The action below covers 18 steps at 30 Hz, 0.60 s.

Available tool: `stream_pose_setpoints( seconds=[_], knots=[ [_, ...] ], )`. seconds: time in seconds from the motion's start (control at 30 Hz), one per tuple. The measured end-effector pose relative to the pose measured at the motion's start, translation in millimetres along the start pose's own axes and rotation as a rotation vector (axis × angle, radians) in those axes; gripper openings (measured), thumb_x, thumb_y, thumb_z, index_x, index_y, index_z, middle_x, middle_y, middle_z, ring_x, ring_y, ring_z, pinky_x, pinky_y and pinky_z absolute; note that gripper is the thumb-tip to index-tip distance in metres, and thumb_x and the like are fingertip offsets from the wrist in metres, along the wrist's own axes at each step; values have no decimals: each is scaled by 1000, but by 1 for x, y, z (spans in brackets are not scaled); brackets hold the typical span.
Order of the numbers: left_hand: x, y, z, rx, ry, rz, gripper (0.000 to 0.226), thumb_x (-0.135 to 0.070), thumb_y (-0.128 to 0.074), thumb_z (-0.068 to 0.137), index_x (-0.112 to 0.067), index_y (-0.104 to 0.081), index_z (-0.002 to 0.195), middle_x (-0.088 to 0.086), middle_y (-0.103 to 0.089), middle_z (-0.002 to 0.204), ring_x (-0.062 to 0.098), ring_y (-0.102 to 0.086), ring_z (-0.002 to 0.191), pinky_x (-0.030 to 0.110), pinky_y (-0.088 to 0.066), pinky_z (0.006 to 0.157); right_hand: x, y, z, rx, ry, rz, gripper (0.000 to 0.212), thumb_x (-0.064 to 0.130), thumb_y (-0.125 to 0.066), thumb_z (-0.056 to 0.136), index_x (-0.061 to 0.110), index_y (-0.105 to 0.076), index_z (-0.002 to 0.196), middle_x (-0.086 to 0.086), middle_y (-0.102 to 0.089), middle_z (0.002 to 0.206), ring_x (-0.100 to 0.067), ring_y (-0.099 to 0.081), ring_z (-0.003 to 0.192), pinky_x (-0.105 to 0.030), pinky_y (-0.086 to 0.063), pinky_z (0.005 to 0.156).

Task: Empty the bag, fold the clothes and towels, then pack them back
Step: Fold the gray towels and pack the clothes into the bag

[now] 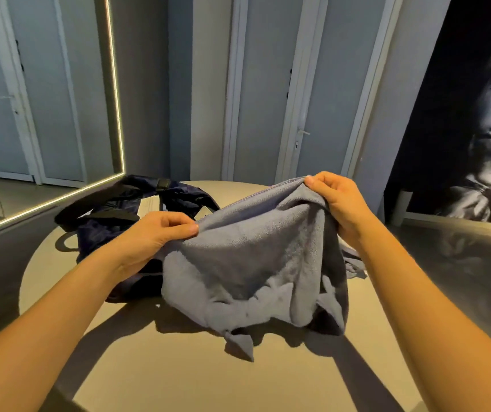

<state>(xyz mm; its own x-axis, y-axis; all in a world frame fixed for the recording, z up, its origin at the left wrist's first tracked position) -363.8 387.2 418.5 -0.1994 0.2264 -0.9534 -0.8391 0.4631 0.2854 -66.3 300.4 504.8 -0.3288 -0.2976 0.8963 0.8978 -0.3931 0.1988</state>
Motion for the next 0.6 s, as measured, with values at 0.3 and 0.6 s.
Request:
stream_pose_setpoints(
  seconds=[0.3, 0.6],
  knots=[
    [10, 31, 6, -161, 29, 135, 16, -26, -62, 101, -20, -75, 94, 2, -71, 100, 22, -63, 103, 31, -46, 85, 9, 7, 6, -97, -54, 74, 26, 34, -61, 101, 11, -71, 93, -2, -71, 80, -17, -66, 75, -30, -55, 69],
    [-71, 24, -20, -360, -370, -57, 7, -23, -59, 103, -23, -65, 108, 11, -62, 72, 22, -57, 69, 32, -50, 67, 36, -45, -6, 81, 61, -292, 26, 34, -72, 93, 11, -74, 82, -8, -70, 81, -14, -63, 76, -25, -54, 67]
  ],
)
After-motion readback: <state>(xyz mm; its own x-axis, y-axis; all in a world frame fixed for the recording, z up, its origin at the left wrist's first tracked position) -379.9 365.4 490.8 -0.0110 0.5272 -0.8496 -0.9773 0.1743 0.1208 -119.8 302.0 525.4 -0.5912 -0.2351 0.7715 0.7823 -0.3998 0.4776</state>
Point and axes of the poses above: each hand's wrist, its own z-axis towards the middle knuckle, its own y-axis out of the back of the hand, x = y × z, the point moved 10 cm from there along z, towards the middle knuckle
